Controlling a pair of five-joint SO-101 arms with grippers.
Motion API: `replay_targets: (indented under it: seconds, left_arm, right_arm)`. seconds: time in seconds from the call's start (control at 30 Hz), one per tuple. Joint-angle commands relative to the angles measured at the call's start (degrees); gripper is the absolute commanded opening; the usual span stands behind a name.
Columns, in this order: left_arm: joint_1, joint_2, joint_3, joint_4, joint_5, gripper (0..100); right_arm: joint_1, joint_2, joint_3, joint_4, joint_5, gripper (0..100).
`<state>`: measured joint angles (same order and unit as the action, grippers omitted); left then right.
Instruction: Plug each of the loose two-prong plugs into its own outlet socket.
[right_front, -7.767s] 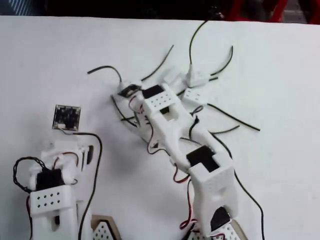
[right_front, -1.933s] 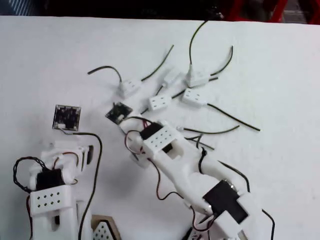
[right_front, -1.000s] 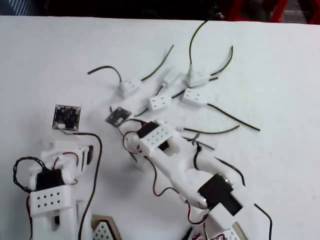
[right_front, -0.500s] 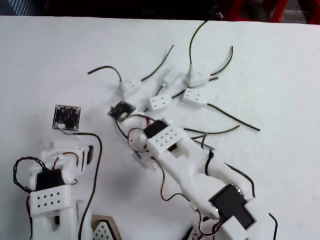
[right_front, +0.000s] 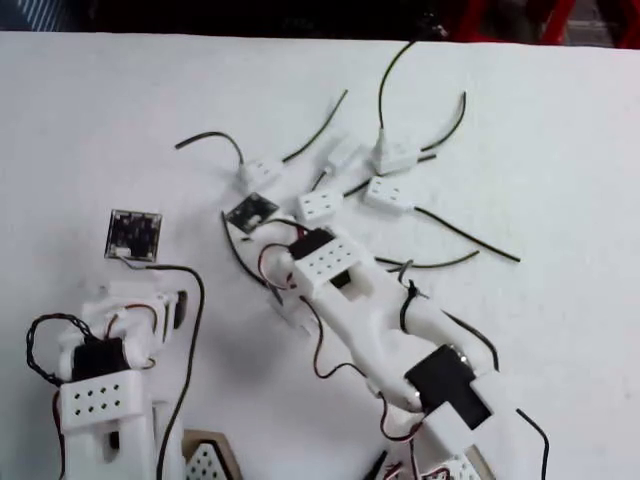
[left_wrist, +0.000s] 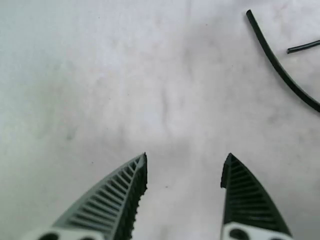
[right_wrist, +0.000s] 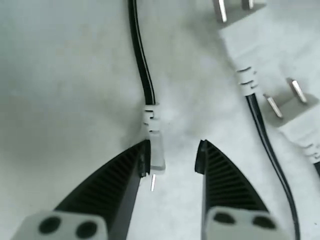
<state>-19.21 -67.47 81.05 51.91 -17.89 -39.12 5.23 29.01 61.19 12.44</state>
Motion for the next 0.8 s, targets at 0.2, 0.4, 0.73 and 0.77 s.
replay_targets:
  seconds: [0.2,0.4,0.73,0.77]
  left_arm:
    - [-0.40,-1.01,-0.26,-1.14,-0.53,24]
    - [-0.40,-1.01,-0.26,-1.14,-0.53,24]
    - [-0.40,-1.01,-0.26,-1.14,-0.53,24]
    - [-0.40,-1.01,-0.26,-1.14,-0.53,24]
  right_arm:
    - [-3.65,1.80,-1.05,2.15,-2.37,11.6]
    - [-3.47,1.89,-0.79,2.15,-2.73,11.6]
    - [-3.74,8.57,-3.87,4.09,-2.81,11.6]
    - [-3.74,9.10,-4.75,5.23,-2.81,11.6]
